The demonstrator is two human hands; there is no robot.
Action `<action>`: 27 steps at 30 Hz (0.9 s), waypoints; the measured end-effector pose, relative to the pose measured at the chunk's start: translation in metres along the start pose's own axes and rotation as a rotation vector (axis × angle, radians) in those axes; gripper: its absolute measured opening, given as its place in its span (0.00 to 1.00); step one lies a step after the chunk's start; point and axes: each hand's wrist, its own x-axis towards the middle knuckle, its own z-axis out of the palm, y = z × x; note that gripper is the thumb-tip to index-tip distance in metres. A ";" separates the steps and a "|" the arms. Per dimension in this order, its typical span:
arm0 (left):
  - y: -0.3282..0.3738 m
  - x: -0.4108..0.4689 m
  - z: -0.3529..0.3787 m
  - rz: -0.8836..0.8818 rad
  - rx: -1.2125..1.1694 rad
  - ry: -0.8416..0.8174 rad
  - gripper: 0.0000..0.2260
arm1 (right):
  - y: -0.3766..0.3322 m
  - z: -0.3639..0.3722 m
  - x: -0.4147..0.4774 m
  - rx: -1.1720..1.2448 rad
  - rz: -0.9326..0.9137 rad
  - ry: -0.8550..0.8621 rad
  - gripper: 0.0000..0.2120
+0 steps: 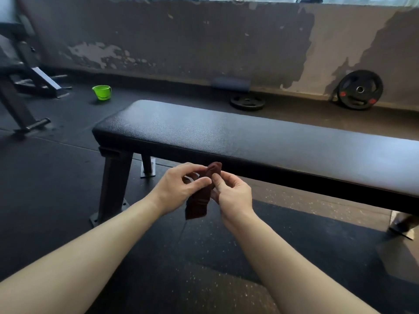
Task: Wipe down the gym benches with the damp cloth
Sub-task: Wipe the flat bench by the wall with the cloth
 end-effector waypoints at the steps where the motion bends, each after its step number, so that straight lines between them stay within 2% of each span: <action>1: 0.003 -0.001 0.000 -0.032 -0.022 0.008 0.14 | -0.001 0.002 0.001 0.026 0.017 -0.002 0.05; 6: 0.011 0.002 0.003 -0.093 -0.016 0.073 0.08 | -0.005 0.001 0.002 -0.020 0.084 -0.047 0.10; 9: 0.009 0.005 0.011 -0.128 0.065 0.172 0.07 | -0.015 -0.007 0.005 -0.102 0.042 -0.058 0.09; 15: 0.010 0.019 0.034 -0.212 0.186 0.474 0.10 | -0.028 -0.038 0.022 -0.637 -0.442 0.271 0.12; 17: 0.007 0.022 0.045 -0.134 0.220 0.480 0.11 | -0.034 -0.049 0.026 -0.711 -0.590 0.338 0.13; 19: 0.001 0.024 0.055 0.027 0.301 0.463 0.12 | -0.036 -0.056 0.030 -0.805 -0.693 0.369 0.13; 23: -0.024 0.034 0.061 0.316 0.412 0.493 0.12 | -0.031 -0.060 0.039 -1.143 -0.844 0.437 0.11; 27: -0.033 0.041 0.061 0.379 0.381 0.469 0.11 | -0.033 -0.055 0.043 -1.320 -0.907 0.358 0.08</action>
